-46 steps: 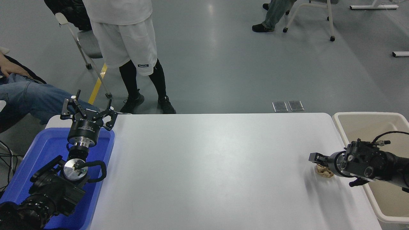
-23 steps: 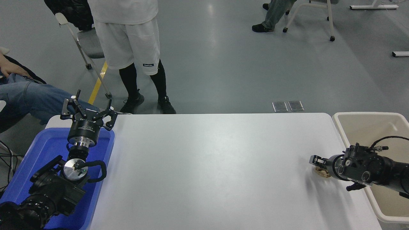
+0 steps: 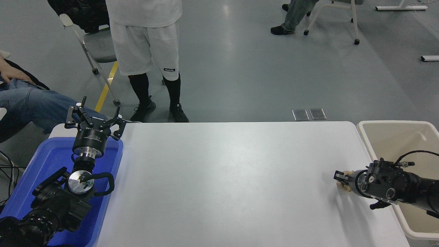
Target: Pick up paper ball place in dustbin
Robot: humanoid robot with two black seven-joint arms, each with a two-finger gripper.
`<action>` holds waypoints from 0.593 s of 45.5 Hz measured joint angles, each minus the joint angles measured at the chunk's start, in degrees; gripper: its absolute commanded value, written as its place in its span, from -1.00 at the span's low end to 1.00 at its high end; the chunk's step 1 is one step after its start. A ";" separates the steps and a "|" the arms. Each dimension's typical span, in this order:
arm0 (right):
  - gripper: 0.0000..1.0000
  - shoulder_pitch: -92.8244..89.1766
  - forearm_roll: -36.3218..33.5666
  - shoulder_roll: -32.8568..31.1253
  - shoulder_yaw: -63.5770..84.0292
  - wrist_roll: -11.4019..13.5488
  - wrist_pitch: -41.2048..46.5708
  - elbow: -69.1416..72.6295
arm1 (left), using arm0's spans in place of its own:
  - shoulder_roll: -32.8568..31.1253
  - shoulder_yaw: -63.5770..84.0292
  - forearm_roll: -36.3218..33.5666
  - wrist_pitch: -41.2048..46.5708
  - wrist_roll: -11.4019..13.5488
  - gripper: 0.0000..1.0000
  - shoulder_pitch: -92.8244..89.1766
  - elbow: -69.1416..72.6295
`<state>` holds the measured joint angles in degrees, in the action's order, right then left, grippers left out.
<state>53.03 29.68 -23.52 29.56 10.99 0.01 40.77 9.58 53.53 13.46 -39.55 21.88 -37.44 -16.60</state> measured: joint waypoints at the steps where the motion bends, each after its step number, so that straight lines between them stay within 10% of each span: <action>1: -1.00 0.00 -0.05 -0.04 -0.01 0.00 0.01 0.04 | 0.00 0.00 0.00 0.00 0.00 0.98 0.00 0.00; 27: -1.00 10.63 -0.48 -5.68 4.06 0.17 9.27 9.35 | 0.00 0.00 -0.02 0.00 0.00 0.98 0.00 -0.02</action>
<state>63.66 29.20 -29.20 33.62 11.16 9.28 50.12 9.58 53.53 13.44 -39.55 21.88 -37.44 -16.62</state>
